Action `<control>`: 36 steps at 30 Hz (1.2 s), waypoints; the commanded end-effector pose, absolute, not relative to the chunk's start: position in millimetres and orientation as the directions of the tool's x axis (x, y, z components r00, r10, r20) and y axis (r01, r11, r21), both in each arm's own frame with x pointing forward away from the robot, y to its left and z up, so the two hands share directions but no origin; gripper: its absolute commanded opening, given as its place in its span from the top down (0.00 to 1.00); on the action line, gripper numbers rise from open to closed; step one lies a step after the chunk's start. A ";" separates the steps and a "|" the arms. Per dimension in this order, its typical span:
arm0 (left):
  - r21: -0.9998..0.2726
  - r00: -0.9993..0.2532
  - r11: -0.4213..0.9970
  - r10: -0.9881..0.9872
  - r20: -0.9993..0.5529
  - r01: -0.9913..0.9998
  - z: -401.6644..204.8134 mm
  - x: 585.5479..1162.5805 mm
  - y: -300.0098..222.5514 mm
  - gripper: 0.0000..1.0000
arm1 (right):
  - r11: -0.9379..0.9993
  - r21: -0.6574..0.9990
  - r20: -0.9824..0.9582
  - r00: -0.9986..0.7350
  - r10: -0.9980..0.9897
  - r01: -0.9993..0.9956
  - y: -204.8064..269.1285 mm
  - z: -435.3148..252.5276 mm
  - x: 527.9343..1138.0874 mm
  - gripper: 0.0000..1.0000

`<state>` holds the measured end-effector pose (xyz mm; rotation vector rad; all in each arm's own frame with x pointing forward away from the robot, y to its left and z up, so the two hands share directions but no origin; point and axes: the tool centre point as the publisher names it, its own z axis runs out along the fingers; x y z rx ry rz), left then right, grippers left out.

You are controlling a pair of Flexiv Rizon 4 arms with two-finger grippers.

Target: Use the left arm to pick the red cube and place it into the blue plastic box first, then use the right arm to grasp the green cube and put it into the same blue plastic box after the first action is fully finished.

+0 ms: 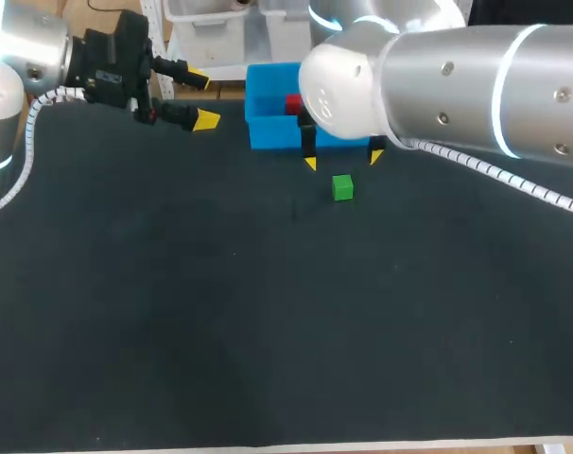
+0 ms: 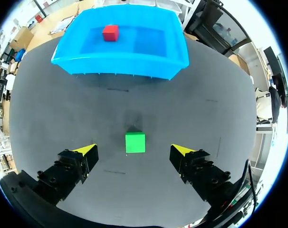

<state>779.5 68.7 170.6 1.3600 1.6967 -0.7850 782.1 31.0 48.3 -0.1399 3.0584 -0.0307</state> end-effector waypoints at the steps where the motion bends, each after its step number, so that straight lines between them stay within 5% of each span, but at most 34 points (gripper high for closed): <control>1: 0.021 -0.091 0.227 0.469 -0.879 0.974 169.3 779.0 69.1 0.00 | 0.996 -0.023 -0.097 -0.991 -0.090 -0.088 29.4 48.3 777.5 0.00; 36: 0.021 -0.091 0.227 0.469 -0.879 0.974 169.3 779.0 69.1 0.00 | 0.998 -0.058 -0.186 -0.981 -0.048 -0.038 24.9 10.1 768.2 0.00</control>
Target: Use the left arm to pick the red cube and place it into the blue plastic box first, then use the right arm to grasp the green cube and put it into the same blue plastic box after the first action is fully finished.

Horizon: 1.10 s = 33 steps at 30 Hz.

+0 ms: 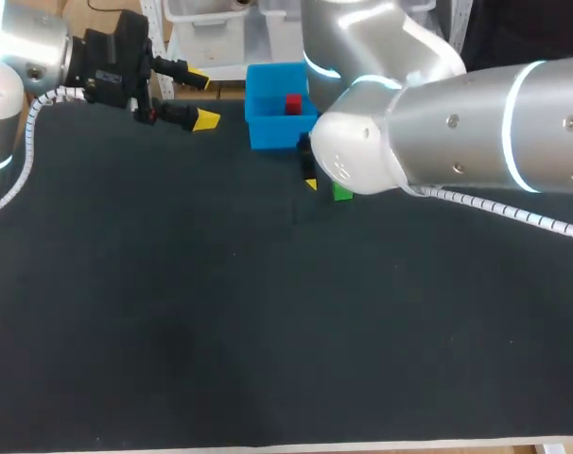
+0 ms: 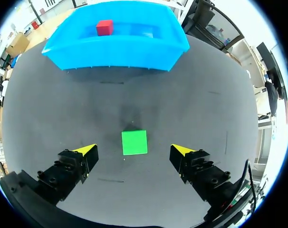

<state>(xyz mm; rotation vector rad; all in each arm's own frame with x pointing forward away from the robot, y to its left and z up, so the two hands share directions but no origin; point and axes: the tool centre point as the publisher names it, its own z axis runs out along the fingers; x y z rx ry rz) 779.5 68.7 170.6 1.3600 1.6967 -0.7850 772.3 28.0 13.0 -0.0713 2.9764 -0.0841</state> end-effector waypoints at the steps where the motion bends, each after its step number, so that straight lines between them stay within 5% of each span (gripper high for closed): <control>1: 0.021 -0.091 0.227 0.469 -0.879 0.974 169.3 779.0 69.1 0.00 | 0.998 -0.055 -0.190 -0.980 -0.049 -0.039 24.6 9.1 768.6 0.00; 33: 0.021 -0.091 0.227 0.469 -0.879 0.974 169.3 779.0 69.1 0.00 | 0.995 -0.077 -0.176 -0.981 -0.081 -0.069 28.8 -12.8 789.7 0.00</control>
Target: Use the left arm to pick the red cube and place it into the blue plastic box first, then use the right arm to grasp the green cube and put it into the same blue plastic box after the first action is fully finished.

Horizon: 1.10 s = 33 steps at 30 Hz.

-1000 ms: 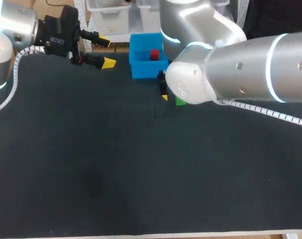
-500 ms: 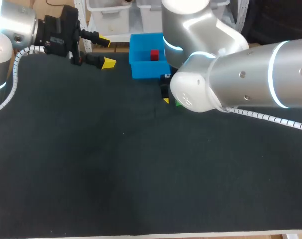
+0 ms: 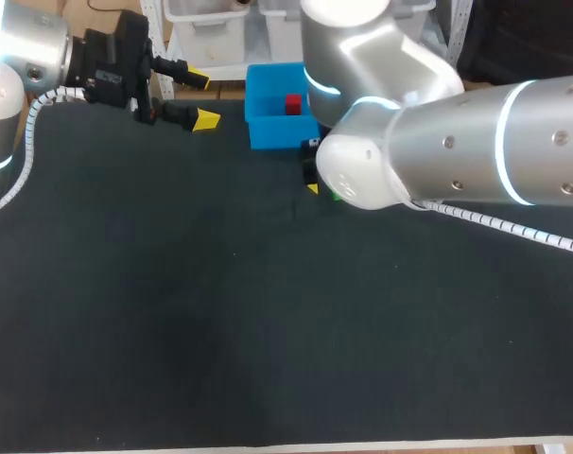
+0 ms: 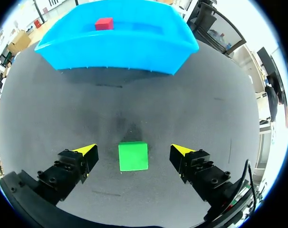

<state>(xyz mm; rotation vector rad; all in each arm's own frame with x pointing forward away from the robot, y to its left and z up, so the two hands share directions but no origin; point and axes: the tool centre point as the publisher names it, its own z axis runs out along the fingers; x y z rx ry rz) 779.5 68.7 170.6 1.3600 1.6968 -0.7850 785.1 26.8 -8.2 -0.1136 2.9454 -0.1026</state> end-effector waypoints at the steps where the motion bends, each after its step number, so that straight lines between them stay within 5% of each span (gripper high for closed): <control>1: 0.021 -0.091 0.227 0.469 -0.879 0.974 169.3 779.0 69.1 0.00 | 0.995 -0.077 -0.173 -0.982 -0.081 -0.069 28.9 -14.3 789.5 0.00; 6: 0.021 -0.091 0.227 0.469 -0.879 0.974 169.3 779.0 69.1 0.00 | 0.994 -0.078 -0.162 -0.983 -0.082 -0.070 29.5 -19.1 789.4 0.00; 8: 0.021 -0.091 0.227 0.469 -0.879 0.974 169.3 779.0 69.1 0.00 | 0.995 -0.076 -0.162 -0.984 -0.080 -0.068 29.4 -19.3 789.4 0.57; 10: 0.021 -0.091 0.227 0.469 -0.879 0.974 169.3 779.0 69.1 0.00 | 0.995 -0.074 -0.162 -0.984 -0.080 -0.069 29.2 -20.4 789.6 1.00; 33: 0.021 -0.091 0.227 0.469 -0.879 0.974 169.3 779.0 69.1 0.00 | 0.998 -0.050 -0.224 -0.973 -0.052 -0.042 13.9 17.3 786.4 1.00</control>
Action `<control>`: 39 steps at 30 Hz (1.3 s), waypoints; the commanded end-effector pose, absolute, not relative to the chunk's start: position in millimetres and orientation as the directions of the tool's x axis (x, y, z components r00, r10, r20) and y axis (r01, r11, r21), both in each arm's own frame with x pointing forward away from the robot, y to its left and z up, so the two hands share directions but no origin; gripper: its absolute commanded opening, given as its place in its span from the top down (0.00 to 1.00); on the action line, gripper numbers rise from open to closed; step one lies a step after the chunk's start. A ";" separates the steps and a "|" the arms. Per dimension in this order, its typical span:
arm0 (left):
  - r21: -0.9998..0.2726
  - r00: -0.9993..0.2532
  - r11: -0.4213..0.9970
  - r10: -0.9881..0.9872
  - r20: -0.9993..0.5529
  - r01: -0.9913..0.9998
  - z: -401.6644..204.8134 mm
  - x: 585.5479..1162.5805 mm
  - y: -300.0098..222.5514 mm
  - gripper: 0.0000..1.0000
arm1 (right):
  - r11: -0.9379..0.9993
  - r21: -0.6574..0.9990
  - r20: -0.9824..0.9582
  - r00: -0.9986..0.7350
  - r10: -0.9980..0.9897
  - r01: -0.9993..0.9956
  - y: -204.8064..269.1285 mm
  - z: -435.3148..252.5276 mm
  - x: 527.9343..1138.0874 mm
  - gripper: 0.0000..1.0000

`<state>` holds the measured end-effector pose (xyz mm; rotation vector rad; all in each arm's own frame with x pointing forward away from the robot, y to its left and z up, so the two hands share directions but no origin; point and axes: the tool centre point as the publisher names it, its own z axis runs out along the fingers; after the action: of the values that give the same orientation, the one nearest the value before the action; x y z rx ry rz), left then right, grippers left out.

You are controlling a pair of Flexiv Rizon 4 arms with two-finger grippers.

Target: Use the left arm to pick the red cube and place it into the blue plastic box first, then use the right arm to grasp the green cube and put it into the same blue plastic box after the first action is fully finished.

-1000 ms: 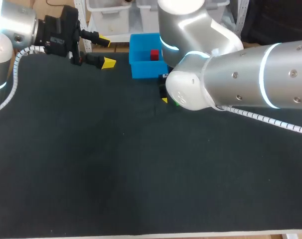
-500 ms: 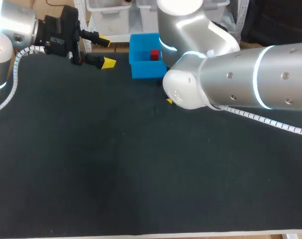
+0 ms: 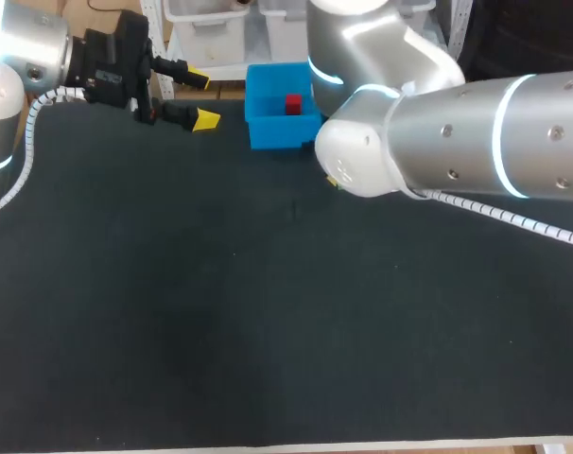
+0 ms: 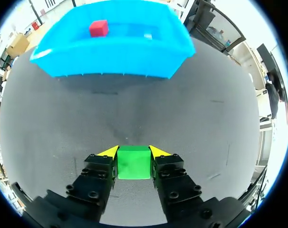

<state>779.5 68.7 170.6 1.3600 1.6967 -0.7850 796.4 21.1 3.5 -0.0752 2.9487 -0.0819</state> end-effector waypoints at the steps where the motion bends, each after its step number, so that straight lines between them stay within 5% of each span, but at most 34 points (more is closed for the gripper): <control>1: 0.021 -0.091 0.227 0.469 -0.879 0.974 169.3 779.0 69.1 0.00 | 0.998 -0.051 -0.230 -0.972 -0.052 -0.041 13.4 21.9 787.1 1.00; 39: 0.021 -0.091 0.227 0.469 -0.879 0.974 169.3 779.0 69.1 0.00 | 0.984 0.099 -0.610 -0.790 -0.059 -0.150 13.4 134.4 847.8 1.00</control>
<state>779.4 68.7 170.6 1.3601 1.6968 -0.7849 847.6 17.2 134.4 -0.1535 2.5441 0.1810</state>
